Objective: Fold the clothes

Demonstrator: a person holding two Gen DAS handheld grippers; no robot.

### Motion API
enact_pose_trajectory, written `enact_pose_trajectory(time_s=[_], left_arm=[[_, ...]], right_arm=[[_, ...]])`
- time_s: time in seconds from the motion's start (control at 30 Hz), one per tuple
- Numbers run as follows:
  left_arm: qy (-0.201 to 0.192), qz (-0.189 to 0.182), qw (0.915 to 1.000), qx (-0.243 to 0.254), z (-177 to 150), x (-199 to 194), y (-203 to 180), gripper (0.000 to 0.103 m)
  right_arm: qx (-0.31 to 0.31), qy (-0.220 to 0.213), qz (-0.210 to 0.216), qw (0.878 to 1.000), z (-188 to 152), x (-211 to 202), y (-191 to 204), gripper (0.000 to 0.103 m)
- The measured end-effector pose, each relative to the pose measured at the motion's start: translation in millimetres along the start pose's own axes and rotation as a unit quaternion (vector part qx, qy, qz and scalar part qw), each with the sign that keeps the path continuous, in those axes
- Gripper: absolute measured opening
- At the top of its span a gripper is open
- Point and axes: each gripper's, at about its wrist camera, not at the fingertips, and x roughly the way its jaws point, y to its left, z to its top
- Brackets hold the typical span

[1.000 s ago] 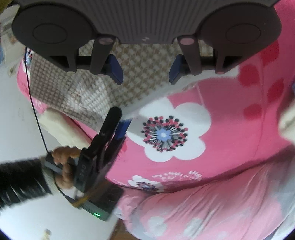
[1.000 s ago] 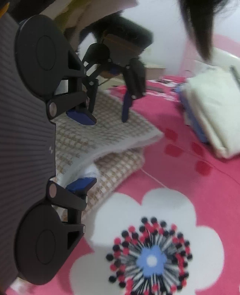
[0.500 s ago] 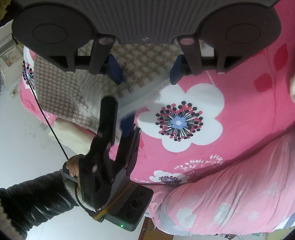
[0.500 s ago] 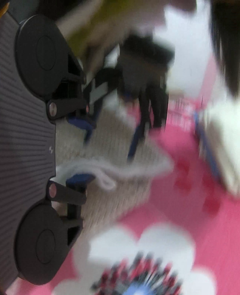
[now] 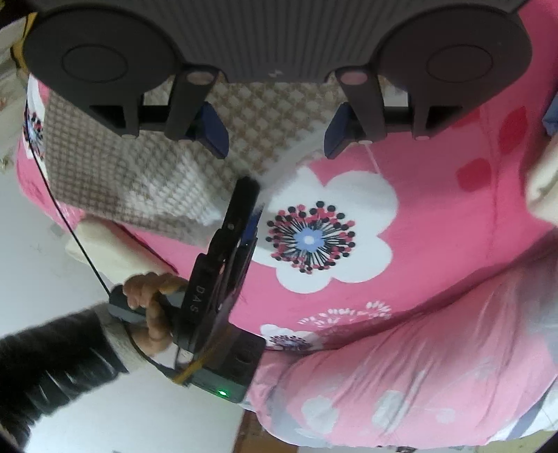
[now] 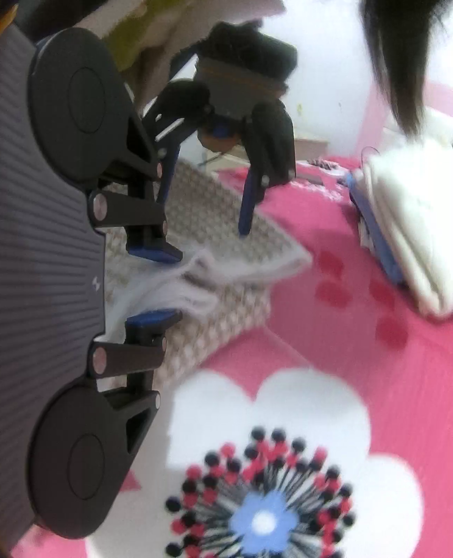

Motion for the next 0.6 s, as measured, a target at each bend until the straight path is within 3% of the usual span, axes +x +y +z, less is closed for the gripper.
enact_pose_trajectory(time_s=[0.1, 0.23, 0.33, 0.47, 0.6], left_arm=[[-0.007, 0.000, 1.0000, -0.001, 0.3, -3.7, -1.4, 0.062], [-0.018, -0.015, 0.9997, -0.007, 2.7, -3.5, -9.2, 0.059], [-0.026, -0.031, 0.9991, -0.013, 4.7, 0.7, -19.3, 0.059], [-0.025, -0.048, 0.9984, -0.015, 5.6, 13.0, -36.2, 0.059], [-0.005, -0.043, 0.9990, -0.008, 3.0, 32.2, -50.1, 0.059]], right_arm=[[0.014, -0.043, -0.002, 0.999, -1.4, -15.9, -2.3, 0.030], [0.072, -0.151, -0.016, 0.986, -16.0, -60.6, -11.8, 0.032], [0.125, -0.244, -0.068, 0.959, -51.2, -109.6, -13.6, 0.033], [0.202, -0.318, -0.160, 0.912, -127.0, -155.8, -14.4, 0.039], [0.219, -0.306, -0.216, 0.901, -173.5, -139.9, -12.9, 0.041]])
